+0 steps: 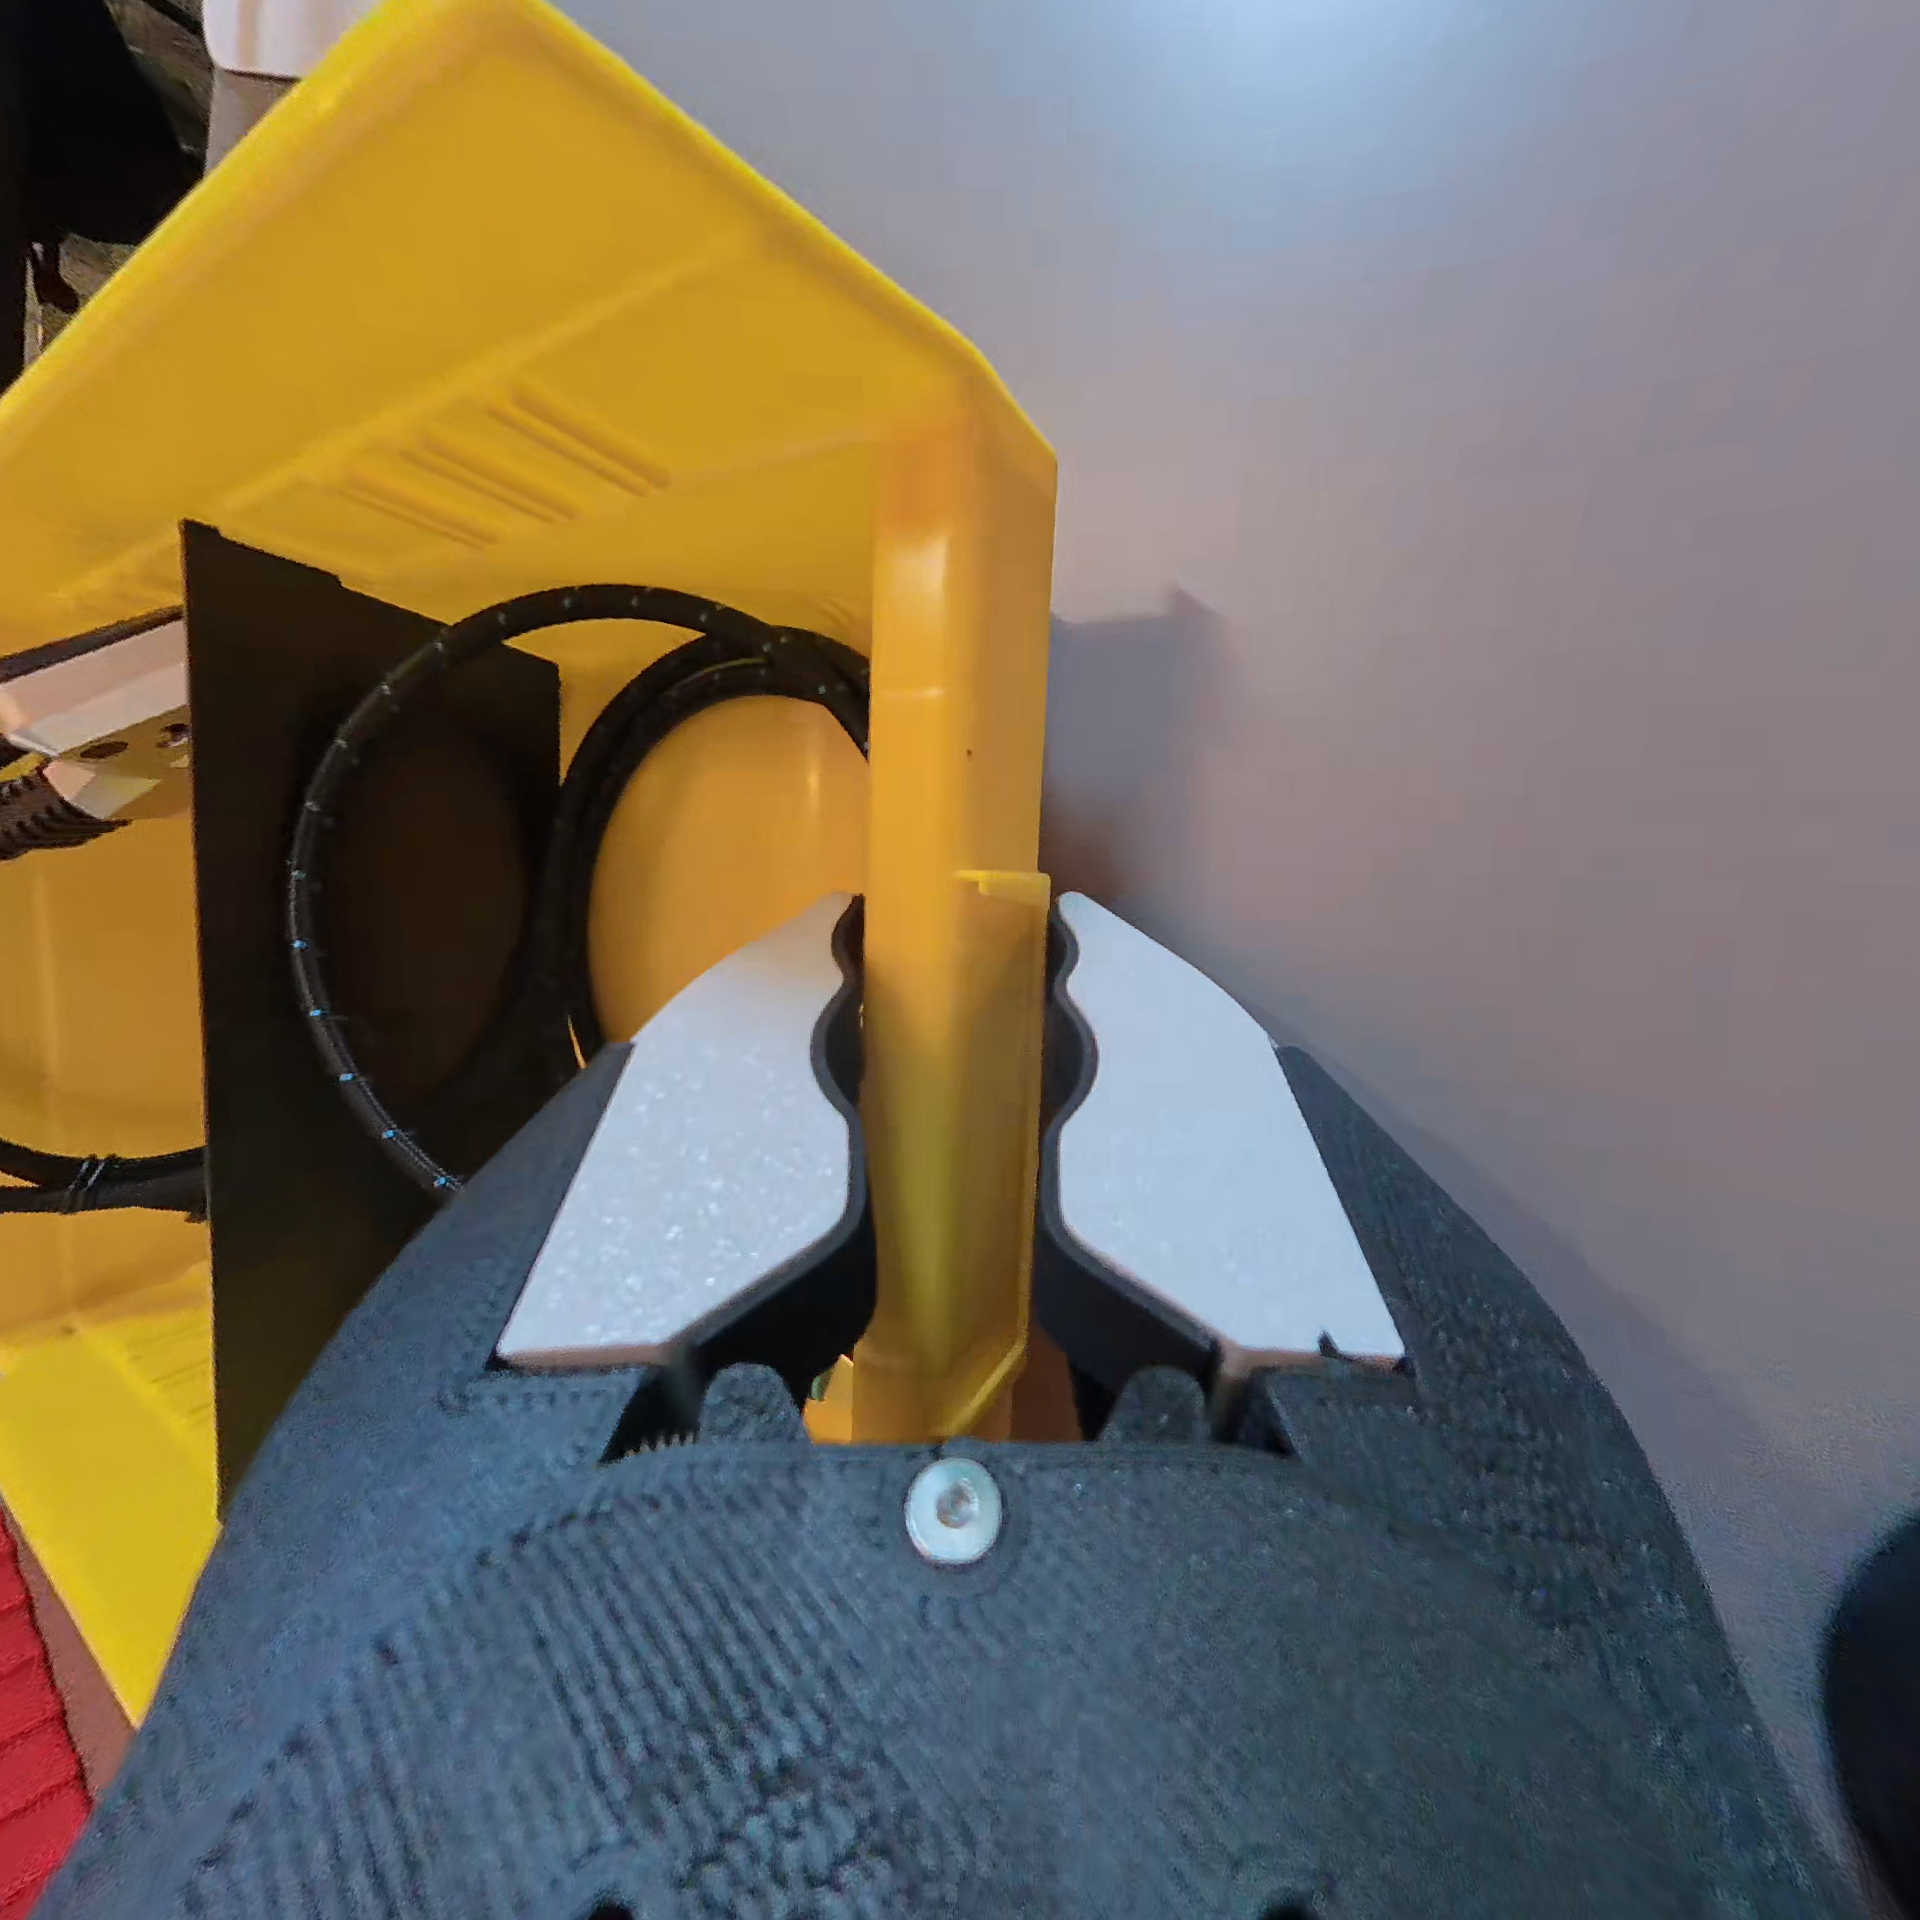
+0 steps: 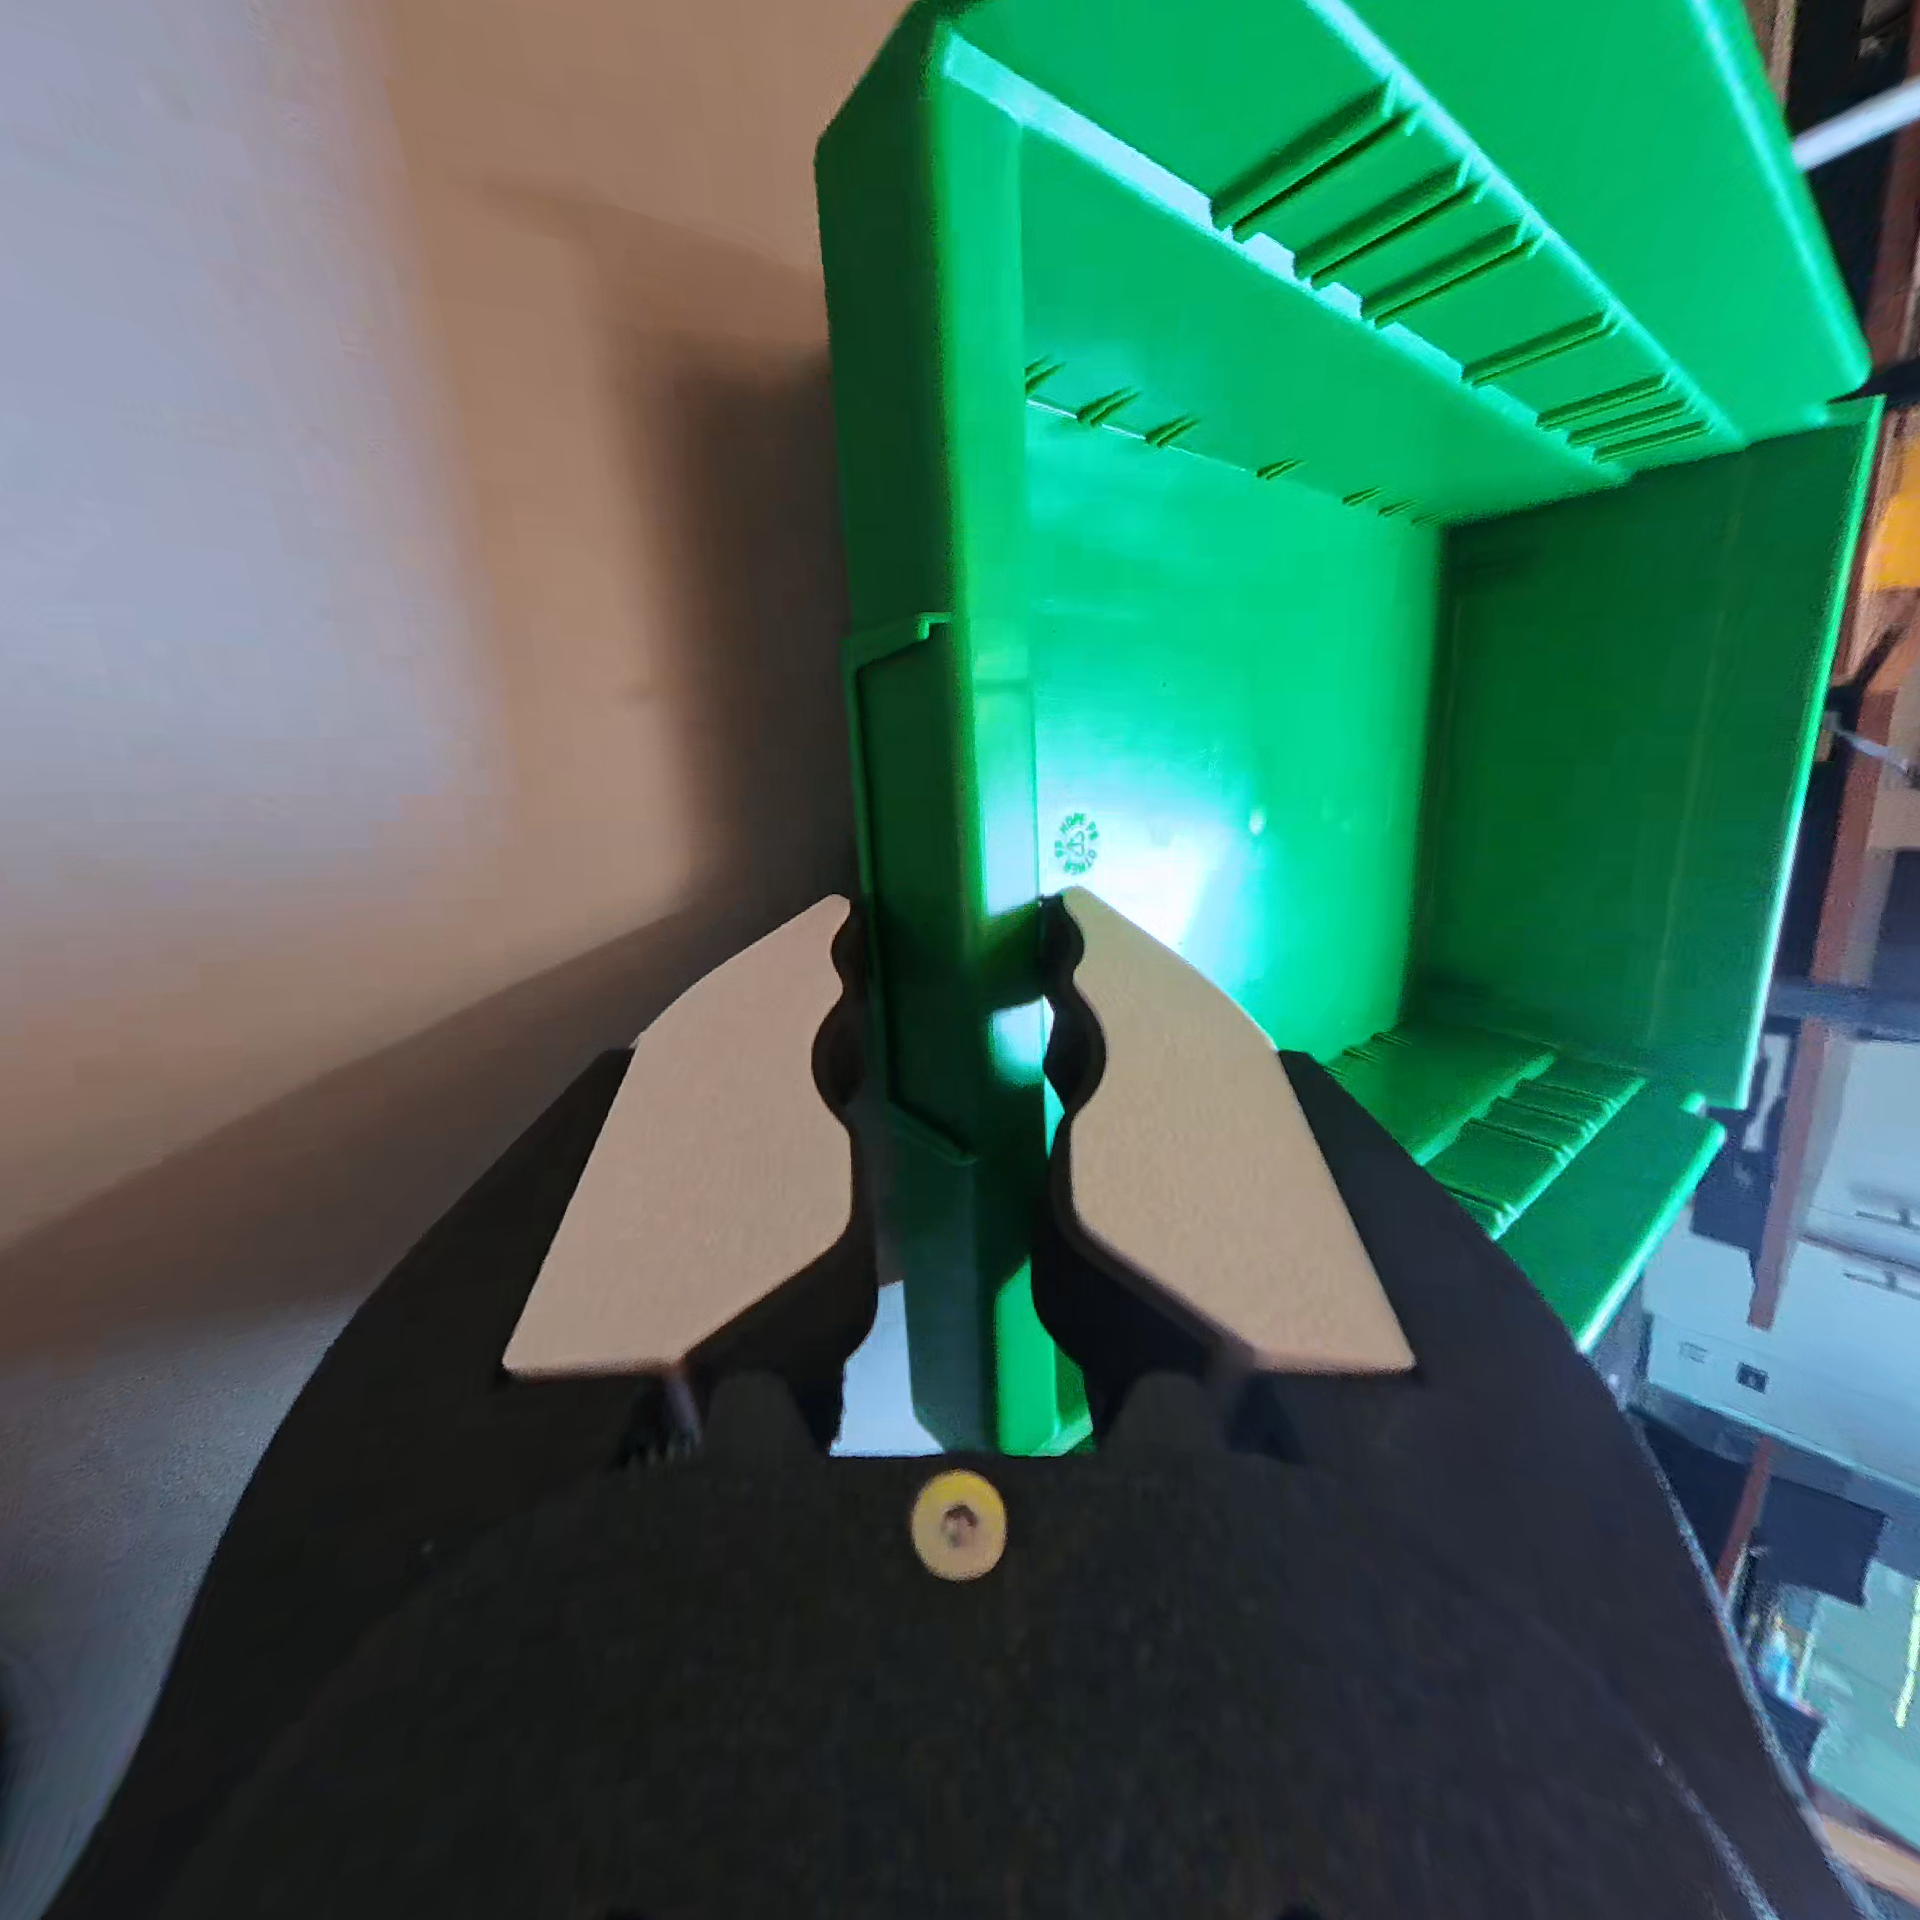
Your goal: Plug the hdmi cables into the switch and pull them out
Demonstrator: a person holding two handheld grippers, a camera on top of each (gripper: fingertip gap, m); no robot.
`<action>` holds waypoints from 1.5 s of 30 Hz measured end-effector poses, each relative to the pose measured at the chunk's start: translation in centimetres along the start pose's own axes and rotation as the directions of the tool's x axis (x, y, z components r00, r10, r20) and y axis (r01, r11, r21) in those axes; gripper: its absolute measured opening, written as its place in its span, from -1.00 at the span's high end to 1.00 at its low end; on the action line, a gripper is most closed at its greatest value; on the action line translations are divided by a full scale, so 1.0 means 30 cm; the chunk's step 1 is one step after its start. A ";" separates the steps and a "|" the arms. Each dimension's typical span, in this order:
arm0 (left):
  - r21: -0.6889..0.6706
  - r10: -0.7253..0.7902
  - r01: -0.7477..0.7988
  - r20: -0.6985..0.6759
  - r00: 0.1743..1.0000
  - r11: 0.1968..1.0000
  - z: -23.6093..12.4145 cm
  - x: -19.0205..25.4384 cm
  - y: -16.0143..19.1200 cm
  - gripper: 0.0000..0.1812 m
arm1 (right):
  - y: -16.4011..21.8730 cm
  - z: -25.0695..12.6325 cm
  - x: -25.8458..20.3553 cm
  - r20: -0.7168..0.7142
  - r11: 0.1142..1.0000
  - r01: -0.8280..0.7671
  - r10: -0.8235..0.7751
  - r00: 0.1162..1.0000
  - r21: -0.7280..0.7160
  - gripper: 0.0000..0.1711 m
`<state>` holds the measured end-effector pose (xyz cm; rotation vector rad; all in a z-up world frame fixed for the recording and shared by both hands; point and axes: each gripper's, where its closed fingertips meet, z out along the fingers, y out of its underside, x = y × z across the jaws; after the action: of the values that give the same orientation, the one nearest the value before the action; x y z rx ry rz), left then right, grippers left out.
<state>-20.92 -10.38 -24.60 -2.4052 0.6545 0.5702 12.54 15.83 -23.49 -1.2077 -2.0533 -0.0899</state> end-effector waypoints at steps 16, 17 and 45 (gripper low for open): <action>0.014 0.046 -0.048 0.099 0.994 0.999 0.115 -0.198 0.017 0.64 | 0.061 0.104 0.213 -0.104 0.988 -0.149 0.152 0.983 0.033 0.61; 0.019 0.055 -0.057 0.106 0.993 0.998 0.112 -0.197 0.019 0.64 | 0.044 0.083 0.215 -0.104 0.983 -0.172 0.178 0.979 0.064 0.61; 0.655 -0.762 0.645 -0.160 0.628 0.394 -0.361 -0.051 -0.118 0.81 | 0.021 -0.349 0.065 -0.234 0.484 -0.653 0.869 0.436 0.583 0.58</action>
<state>-17.48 -14.12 -14.27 -1.6539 -0.2850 0.0996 18.35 13.36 -14.87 -1.5394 -0.8041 0.4291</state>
